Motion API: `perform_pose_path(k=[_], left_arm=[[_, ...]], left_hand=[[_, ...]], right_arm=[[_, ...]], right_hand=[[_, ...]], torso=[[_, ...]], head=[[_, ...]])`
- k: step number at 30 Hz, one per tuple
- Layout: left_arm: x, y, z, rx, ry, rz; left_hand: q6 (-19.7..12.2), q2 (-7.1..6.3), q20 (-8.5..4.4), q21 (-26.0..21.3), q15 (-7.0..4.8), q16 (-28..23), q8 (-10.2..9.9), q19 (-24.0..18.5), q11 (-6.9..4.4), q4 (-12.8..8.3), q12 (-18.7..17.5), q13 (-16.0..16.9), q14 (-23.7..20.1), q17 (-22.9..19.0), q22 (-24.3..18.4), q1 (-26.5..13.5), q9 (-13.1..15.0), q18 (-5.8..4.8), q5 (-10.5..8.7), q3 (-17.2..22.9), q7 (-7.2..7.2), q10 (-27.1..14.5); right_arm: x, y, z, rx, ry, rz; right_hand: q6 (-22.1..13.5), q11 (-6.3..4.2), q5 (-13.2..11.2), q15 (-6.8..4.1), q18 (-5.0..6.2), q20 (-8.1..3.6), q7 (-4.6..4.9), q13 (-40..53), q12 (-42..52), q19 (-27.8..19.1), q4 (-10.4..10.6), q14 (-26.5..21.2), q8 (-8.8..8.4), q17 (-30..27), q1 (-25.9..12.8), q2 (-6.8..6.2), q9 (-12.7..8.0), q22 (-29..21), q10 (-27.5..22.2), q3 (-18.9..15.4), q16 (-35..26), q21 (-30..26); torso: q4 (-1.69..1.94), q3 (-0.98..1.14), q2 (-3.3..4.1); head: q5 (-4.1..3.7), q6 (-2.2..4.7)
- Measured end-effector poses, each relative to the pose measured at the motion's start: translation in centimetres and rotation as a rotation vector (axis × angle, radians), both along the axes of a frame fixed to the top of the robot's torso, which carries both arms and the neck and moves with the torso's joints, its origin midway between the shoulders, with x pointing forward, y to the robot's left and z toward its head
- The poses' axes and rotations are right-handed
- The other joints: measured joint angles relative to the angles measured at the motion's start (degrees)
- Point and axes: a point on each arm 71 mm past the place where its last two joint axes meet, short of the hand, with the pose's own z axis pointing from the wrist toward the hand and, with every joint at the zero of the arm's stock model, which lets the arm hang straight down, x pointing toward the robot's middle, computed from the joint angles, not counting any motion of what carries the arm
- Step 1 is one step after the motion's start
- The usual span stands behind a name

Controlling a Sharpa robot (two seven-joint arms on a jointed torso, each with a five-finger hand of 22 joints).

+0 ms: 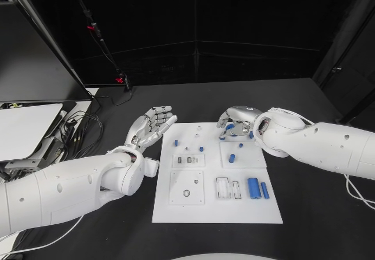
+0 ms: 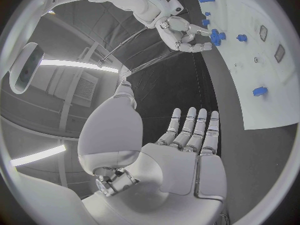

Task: Assemble the parts on the task board

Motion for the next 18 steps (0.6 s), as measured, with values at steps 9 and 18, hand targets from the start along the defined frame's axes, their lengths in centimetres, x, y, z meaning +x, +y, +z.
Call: perform_pose_path(k=[9, 18], left_arm=[[0.0, 0.05, 0.0, 0.0, 0.0, 0.0], [0.0, 0.08, 0.0, 0.0, 0.0, 0.0]], left_hand=[[0.0, 0.23, 0.0, 0.23, 0.0, 0.24, 0.0, 0.0, 0.0, 0.07, 0.0, -0.1, 0.0, 0.0, 0.0, 0.23, -0.18, 0.0, -0.3, 0.4, 0.0, 0.0], [0.0, 0.43, 0.21, 0.23, 0.0, 0.24, 0.0, -0.2, 0.0, 0.07, 0.0, -0.1, 0.0, 0.0, -0.01, 0.02, -0.24, 0.0, -0.3, 0.4, 0.0, 0.0]], right_arm=[[0.28, 0.16, -0.41, -0.053, 0.022, -0.019], [0.53, 0.73, -0.93, -0.104, 0.036, -0.034]], right_hand=[[0.44, 0.0, 0.0, 0.0, 0.0, 0.0, 0.05, 0.0, -0.7, 0.0, 0.16, 0.0, -0.71, 0.0, 0.27, -0.27, 0.05, 0.0, 0.41, 0.13, 0.0, 0.0], [1.04, -0.12, 0.0, 0.0, 0.0, 0.01, -0.17, 0.01, -1.42, 0.0, 0.57, 0.0, -1.75, -0.01, 1.66, 0.15, 0.05, -0.01, 1.35, 0.53, 0.0, 0.0]], torso=[[0.0, -0.1, -0.26], [0.0, -0.1, -0.43]], head=[[-0.24, -0.32], [-0.21, -0.53]])
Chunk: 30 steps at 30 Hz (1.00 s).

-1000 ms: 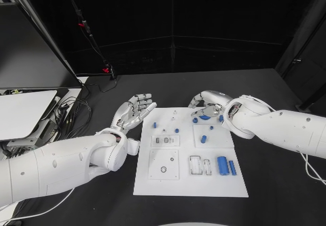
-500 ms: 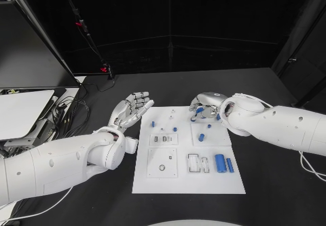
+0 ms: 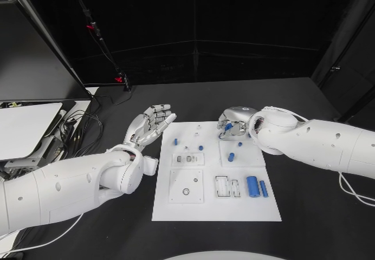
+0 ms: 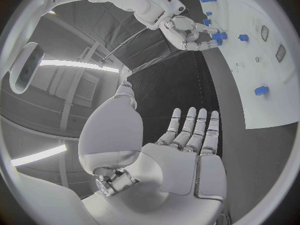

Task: Assemble the parts on the task board

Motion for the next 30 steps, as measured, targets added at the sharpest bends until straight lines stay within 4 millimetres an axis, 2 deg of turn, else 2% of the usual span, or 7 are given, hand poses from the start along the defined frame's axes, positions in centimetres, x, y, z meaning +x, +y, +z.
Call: perform_pose_path(k=[15, 19, 21, 23, 25, 27, 30], left_arm=[[0.0, 0.0, 0.0, 0.0, 0.0, -0.001], [0.0, 0.0, 0.0, -0.001, 0.0, -0.002], [0.0, 0.0, 0.0, -0.001, 0.001, -0.003], [0.0, 0.0, 0.0, -0.001, 0.001, -0.003], [0.0, 0.0, 0.0, -0.001, 0.001, -0.003], [0.0, 0.0, 0.0, -0.001, 0.001, -0.003], [0.0, 0.0, 0.0, -0.001, 0.001, -0.004]], left_hand=[[0.0, 0.23, 0.0, 0.0, 0.0, 0.0, 0.01, 0.0, 0.21, 0.0, 0.22, -0.06, 0.0, 0.0, 0.0, 0.23, -0.11, -0.01, 0.0, 0.31, 0.0, -0.21], [0.0, 0.53, 0.0, 0.19, 0.0, 0.0, 0.22, 0.0, 0.21, -0.16, 0.22, -0.11, 0.0, 0.0, 0.2, -0.08, -0.19, -0.01, 0.0, 0.47, 0.0, -0.21], [0.0, 0.53, 0.0, 0.22, 0.0, 0.0, 0.22, 0.0, 0.21, -0.16, 0.22, -0.11, 0.0, 0.0, 0.2, -0.08, -0.19, -0.01, 0.0, 0.47, 0.0, -0.21], [0.0, 0.53, 0.0, 0.22, 0.0, 0.0, 0.22, 0.0, 0.21, -0.16, 0.22, -0.11, 0.0, 0.0, 0.2, -0.08, -0.19, -0.01, 0.0, 0.47, 0.0, -0.21], [0.0, 1.12, 0.13, 0.22, 0.0, 0.0, 0.22, 0.13, 0.21, -0.08, 0.22, -0.2, 0.0, 0.0, 0.25, 0.1, -0.37, -0.01, 0.0, 0.87, 0.0, -0.21], [0.0, 1.17, 0.21, 0.22, 0.0, 0.0, 0.22, 0.21, 0.21, -0.07, 0.22, -0.2, 0.0, 0.0, 0.26, 0.04, -0.39, -0.01, 0.0, 0.86, 0.0, -0.21], [0.0, 1.17, 0.21, 0.22, 0.0, 0.0, 0.22, 0.21, 0.21, -0.07, 0.22, -0.2, 0.0, 0.0, 0.26, 0.04, -0.39, -0.01, 0.0, 0.86, 0.0, -0.21]], right_arm=[[0.5, 0.4, -1.0, -0.058, 0.026, -0.032], [0.6, 0.5, -1.3, -0.068, 0.029, -0.039], [0.7, 0.5, -1.4, -0.072, 0.03, -0.042], [0.8, 0.6, -1.6, -0.075, 0.031, -0.043], [0.8, 0.6, -1.8, -0.077, 0.032, -0.044], [0.9, 0.8, -1.9, -0.078, 0.033, -0.044], [1.0, 0.9, -2.1, -0.081, 0.035, -0.044]], right_hand=[[0.79, 0.46, 0.0, 0.0, 0.0, 0.0, -0.42, 0.0, -1.55, 0.0, 0.56, 0.0, -1.45, -0.01, 1.3, 0.55, 0.0, -0.01, 1.44, 0.56, 0.0, 0.0], [0.95, 0.34, 0.0, 0.0, 0.0, 0.0, -0.27, 0.01, -1.56, 0.0, 0.63, 0.0, -1.69, -0.01, 1.28, 0.53, -0.01, -0.01, 1.71, 0.63, 0.0, 0.0], [1.17, 0.64, 0.0, 0.0, 0.0, 0.0, -0.48, 0.01, -1.94, 0.0, 0.81, 0.0, -1.82, -0.01, 1.28, 0.53, -0.01, -0.01, 2.01, 0.81, 0.0, 0.0], [1.17, 0.65, 0.0, 0.0, 0.0, 0.0, -0.48, 0.01, -1.94, 0.0, 0.87, 0.0, -2.11, -0.01, 1.28, 0.53, -0.01, -0.01, 2.02, 0.87, 0.0, 0.0], [1.16, 0.46, 0.0, 0.19, 0.0, 0.0, -0.48, 0.0, -2.39, 0.0, 1.04, 0.18, -2.3, -0.01, 1.51, 0.76, -0.01, -0.01, 2.24, 1.04, 0.0, 0.0], [1.19, 0.63, 0.0, 0.22, 0.0, 0.0, -0.5, 0.01, -2.4, 0.0, 1.1, 0.21, -2.49, -0.01, 1.51, 0.76, -0.01, -0.01, 2.44, 1.1, 0.0, 0.0], [1.39, 0.34, 0.0, 0.22, 0.0, 0.0, -0.71, 0.03, -2.68, 0.0, 1.42, 0.21, -2.78, -0.01, 1.51, 0.76, 0.05, -0.01, 3.19, 1.1, 0.0, 0.0]], torso=[[-0.03, -0.05, -0.25], [-0.06, -0.08, -0.31], [-0.06, -0.08, -0.32], [-0.06, -0.09, -0.34], [-0.07, -0.12, -0.36], [-0.1, -0.15, -0.38], [-0.11, -0.16, -0.4]], head=[[0.15, -0.38], [0.15, -0.74], [0.15, -0.86], [0.15, -0.94], [0.18, -1.03], [0.19, -1.14], [0.19, -1.27]])
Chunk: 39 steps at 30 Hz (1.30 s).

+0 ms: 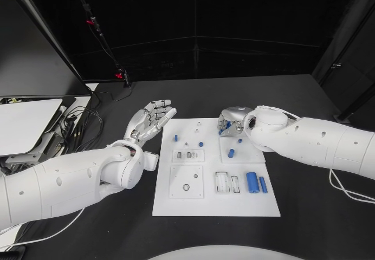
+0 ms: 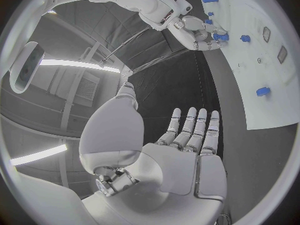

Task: Assemble the parts on the task board

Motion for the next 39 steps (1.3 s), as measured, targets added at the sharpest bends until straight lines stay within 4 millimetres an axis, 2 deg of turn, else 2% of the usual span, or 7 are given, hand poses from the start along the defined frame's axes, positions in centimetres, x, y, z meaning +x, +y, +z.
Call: perform_pose_path(k=[9, 12, 16, 22, 24, 33, 39], left_arm=[[0.0, 0.0, 0.0, 0.0, 0.0, -0.001], [0.1, 0.0, 0.0, 0.0, 0.0, 0.0], [0.1, 0.1, 0.0, 0.001, 0.0, 0.001], [0.1, 0.1, -0.1, 0.001, 0.0, 0.001], [0.2, 0.1, -0.1, 0.001, 0.0, 0.001], [0.2, 0.1, -0.1, 0.0, 0.001, -0.003], [0.3, -0.1, -0.2, -0.001, 0.002, -0.007]], left_hand=[[0.0, 0.0, 0.0, 0.0, 0.0, 0.22, 0.2, 0.0, 0.0, 0.0, 0.23, -0.05, 0.0, 0.0, 0.0, 0.0, -0.15, 0.0, 0.0, 0.32, 0.0, 0.0], [0.0, 0.46, 0.0, 0.0, 0.0, 0.22, 0.19, 0.0, 0.0, 0.0, 0.23, -0.05, 0.0, 0.0, 0.0, 0.02, -0.21, 0.0, 0.0, 0.32, 0.0, 0.0], [0.0, 0.52, 0.0, 0.0, 0.0, 0.22, 0.19, 0.0, 0.0, 0.0, 0.23, -0.05, 0.0, 0.0, -0.01, 0.08, -0.21, 0.0, 0.0, 0.32, 0.0, 0.0], [0.0, 0.69, 0.0, 0.21, 0.0, 0.22, 0.28, 0.0, 0.0, -0.03, 0.31, -0.11, 0.0, 0.0, 0.01, 0.12, -0.36, 0.0, 0.0, 0.67, 0.0, 0.0], [0.0, 1.24, 0.0, 0.22, 0.0, 0.22, 0.45, 0.0, 0.0, -0.03, 0.51, -0.11, 0.0, 0.0, 0.06, 0.12, -0.47, 0.0, 0.0, 0.98, 0.0, 0.0], [0.0, 1.49, 0.2, 0.22, 0.0, 0.44, 0.44, -0.2, 0.0, -0.04, 0.51, -0.17, 0.0, 0.0, 0.06, 0.31, -0.61, 0.0, 0.0, 1.3, 0.0, 0.0], [0.0, 1.71, 0.2, 0.21, 0.0, 0.44, 0.44, -0.2, 0.0, -0.04, 0.51, -0.17, 0.0, 0.0, 0.06, 0.09, -0.67, 0.0, 0.0, 1.3, 0.0, 0.0]], right_arm=[[0.1, 0.1, -0.1, -0.001, -0.003, 0.003], [0.1, 0.2, -0.2, 0.0, -0.004, 0.006], [0.1, 0.2, -0.3, 0.003, -0.006, 0.01], [-0.2, 0.1, -0.4, 0.028, -0.035, 0.028], [-0.2, 0.2, -0.2, 0.044, -0.058, 0.036], [-0.5, 0.9, 1.2, 0.146, -0.195, 0.097], [-0.1, 1.8, 2.5, 0.187, -0.242, 0.117]], right_hand=[[1.77, -0.64, 0.0, 0.0, 0.0, 0.0, -0.02, -0.01, -1.05, 0.0, 1.0, 0.0, -0.38, 0.0, 0.48, 0.48, 0.16, 0.0, 2.85, 0.27, 0.0, 0.0], [3.54, -0.94, 0.0, -0.22, 0.0, 0.0, 0.07, -0.04, -1.15, 0.0, 1.27, -0.22, -0.38, 0.0, 0.92, 0.92, 0.41, 0.0, 4.24, 0.55, 0.0, 0.0], [7.04, -1.38, -0.01, -0.74, 0.0, -0.11, 0.2, -0.1, -1.36, -0.11, 1.49, -0.11, 0.72, 0.0, 1.98, 1.37, 0.59, 0.0, 7.1, 1.24, 0.0, 0.0], [10.19, -1.68, -0.35, -0.94, 0.01, -0.56, 0.17, -0.22, -2.68, -0.15, 1.72, -0.31, 1.34, -0.01, 3.34, 0.75, 0.61, 0.0, 10.71, 2.05, 0.0, 0.0], [10.64, -1.63, -0.44, -0.94, 0.0, -0.6, 0.23, -0.28, -3.59, -0.19, 1.99, -0.31, 1.34, -0.01, 3.54, 0.72, 0.61, 0.0, 11.66, 2.32, 0.0, 0.0], [11.27, -1.46, -0.37, -0.94, 0.0, -0.6, 0.66, -0.24, -6.08, -0.19, 2.38, -0.31, 0.28, -0.01, 5.22, 0.52, 0.61, 0.0, 12.66, 3.14, 0.0, 0.0], [11.48, -1.25, -0.35, -0.94, 0.01, -0.6, 0.5, -0.2, -6.71, -0.19, 2.54, -0.31, -0.06, 0.0, 5.22, 0.52, 0.6, 0.0, 12.86, 3.32, 0.0, 0.0]], torso=[[0.04, 0.0, -0.07], [0.04, -0.01, -0.11], [0.04, -0.03, -0.14], [0.04, -0.05, -0.21], [0.04, -0.05, -0.22], [-0.01, -0.06, -0.17], [0.0, -0.06, -0.04]], head=[[0.09, -0.42], [0.21, -0.54], [0.26, -0.6], [0.46, -0.49], [0.54, -0.47], [0.98, -0.03], [1.07, 0.13]])
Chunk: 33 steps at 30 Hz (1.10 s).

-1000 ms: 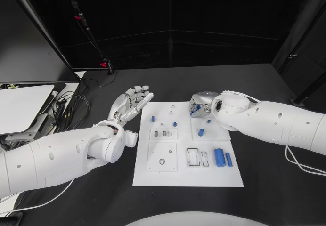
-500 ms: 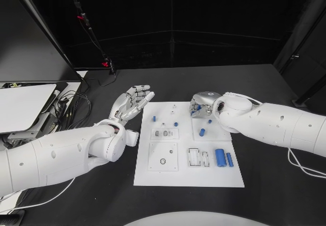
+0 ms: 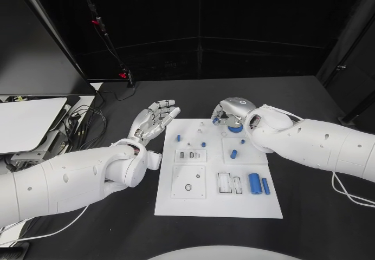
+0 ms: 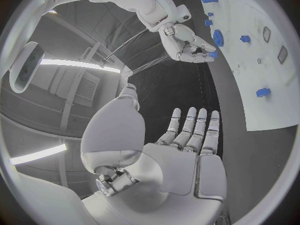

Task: Assemble the parts on the task board

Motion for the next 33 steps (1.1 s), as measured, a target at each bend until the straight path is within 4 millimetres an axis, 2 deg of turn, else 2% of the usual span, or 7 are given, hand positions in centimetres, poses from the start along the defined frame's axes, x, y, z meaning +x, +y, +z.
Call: perform_pose_path(k=[6, 16, 25, 33], left_arm=[[0.0, -0.2, -0.1, -0.001, 0.001, -0.004], [0.1, -0.1, -0.1, -0.001, 0.002, -0.004], [0.1, -0.2, -0.2, -0.001, 0.003, -0.007], [0.1, -0.1, -0.2, -0.002, 0.004, -0.008]], left_hand=[[0.0, 0.24, 0.0, 0.0, 0.0, 0.0, 0.2, 0.0, 0.0, -0.18, 0.23, 0.0, 0.0, 0.0, 0.0, 0.23, -0.09, 0.0, 0.0, 0.17, 0.0, 0.0], [0.0, 0.3, 0.0, 0.0, 0.0, 0.0, 0.2, 0.0, 0.0, -0.1, 0.23, 0.0, 0.0, 0.0, -0.01, 0.3, -0.09, 0.0, 0.0, 0.29, 0.0, 0.0], [0.0, 0.3, 0.0, 0.0, 0.0, 0.0, 0.2, 0.0, 0.0, -0.03, 0.23, 0.0, 0.0, 0.0, 0.0, 0.3, -0.15, 0.0, 0.0, 0.35, 0.0, 0.0], [0.0, 0.3, 0.0, 0.0, 0.0, -0.01, 0.2, 0.0, 0.0, -0.03, 0.23, -0.05, 0.0, 0.0, 0.03, 0.3, -0.15, 0.0, 0.0, 0.35, 0.0, 0.0]], right_arm=[[0.5, 1.0, 0.5, 0.014, -0.016, 0.017], [1.4, 2.2, 0.7, 0.008, -0.012, 0.028], [2.2, 2.6, 0.4, -0.011, 0.014, 0.021], [2.6, 2.8, 0.1, -0.027, 0.035, 0.007]], right_hand=[[0.02, -0.01, 0.0, 0.0, 0.0, 0.0, -0.01, 0.0, -0.53, 0.0, 0.15, 0.0, -0.17, 0.04, 0.0, 0.0, -0.06, 0.0, 0.01, 0.15, 0.0, 0.0], [0.0, 0.0, 0.0, 0.0, 0.0, 0.0, -0.01, -0.01, -1.05, 0.0, 0.24, 0.0, -0.34, 0.03, 0.22, -0.24, -0.12, 0.0, 0.41, 0.24, 0.0, 0.0], [-0.01, 0.0, -0.01, 0.0, 0.0, 0.0, -0.01, -0.04, -1.53, 0.0, 0.32, 0.0, -0.67, 0.02, 0.47, -0.5, -0.29, 0.0, 0.4, 0.32, 0.0, 0.0], [-0.02, 0.0, -0.11, 0.01, 0.0, 0.0, -0.02, -0.04, -2.09, 0.0, 0.5, 0.0, -1.0, 0.02, 0.51, -0.54, -0.36, 0.0, 0.4, 0.48, 0.0, 0.0]], torso=[[0.16, 0.08, 0.46], [0.82, 0.36, 1.38], [1.53, 0.59, 2.07], [1.69, 0.59, 2.13]], head=[[0.31, 0.45], [0.4, 0.92], [0.4, 1.04], [0.52, 0.83]])
